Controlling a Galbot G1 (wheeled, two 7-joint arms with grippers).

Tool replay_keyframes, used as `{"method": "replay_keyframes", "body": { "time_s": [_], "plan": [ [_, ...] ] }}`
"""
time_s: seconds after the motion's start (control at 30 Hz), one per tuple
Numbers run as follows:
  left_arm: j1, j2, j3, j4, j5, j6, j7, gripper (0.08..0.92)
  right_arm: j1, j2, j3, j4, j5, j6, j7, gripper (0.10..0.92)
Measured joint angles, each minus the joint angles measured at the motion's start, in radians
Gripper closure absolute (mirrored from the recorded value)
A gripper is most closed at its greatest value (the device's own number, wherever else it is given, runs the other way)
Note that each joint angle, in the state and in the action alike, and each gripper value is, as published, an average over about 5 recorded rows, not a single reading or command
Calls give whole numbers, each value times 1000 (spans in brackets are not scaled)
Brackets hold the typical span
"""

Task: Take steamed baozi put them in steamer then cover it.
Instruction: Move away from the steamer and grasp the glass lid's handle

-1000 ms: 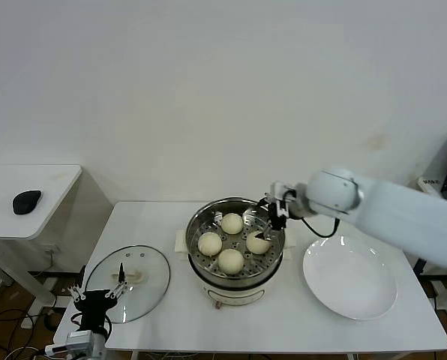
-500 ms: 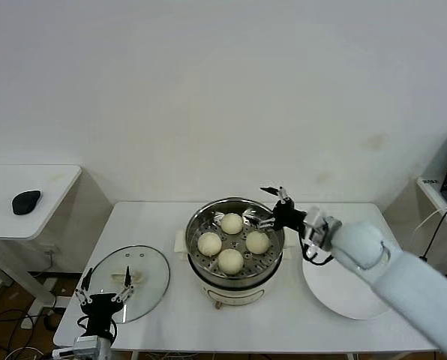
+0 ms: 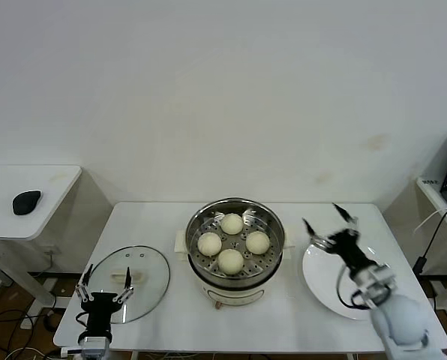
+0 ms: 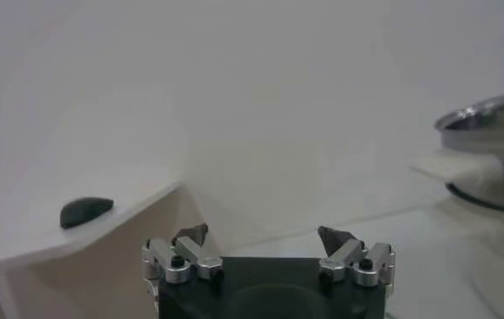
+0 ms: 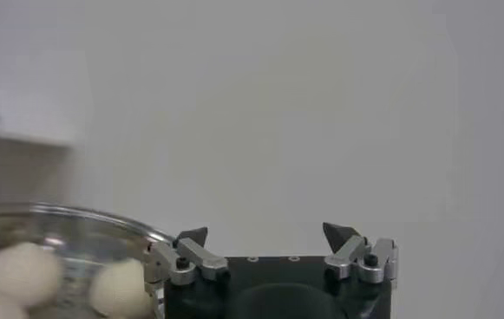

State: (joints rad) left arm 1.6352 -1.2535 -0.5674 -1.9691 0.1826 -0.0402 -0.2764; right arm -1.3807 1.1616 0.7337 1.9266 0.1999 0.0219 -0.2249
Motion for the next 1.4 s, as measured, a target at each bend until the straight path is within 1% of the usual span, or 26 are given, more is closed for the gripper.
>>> {"method": "replay_keyframes", "body": {
  "time_s": [0.3, 0.63, 0.93, 1.13, 1.4],
  "plan": [
    [44, 73, -72, 54, 339, -42, 55, 177, -129, 111, 184, -2, -7, 0, 17, 203],
    [52, 125, -88, 132, 681, -110, 56, 177, -157, 164, 242, -25, 24, -15, 37, 203],
    [-33, 166, -51, 253, 857, -116, 68, 177, -182, 198, 265, -25, 23, -13, 46, 203],
    [-110, 192, -17, 330, 914, -105, 80, 177, -201, 219, 279, -23, 19, -7, 49, 203],
    [-205, 220, 24, 396, 953, -88, 101, 177, -209, 239, 285, -25, 13, -3, 50, 203]
  ]
}}
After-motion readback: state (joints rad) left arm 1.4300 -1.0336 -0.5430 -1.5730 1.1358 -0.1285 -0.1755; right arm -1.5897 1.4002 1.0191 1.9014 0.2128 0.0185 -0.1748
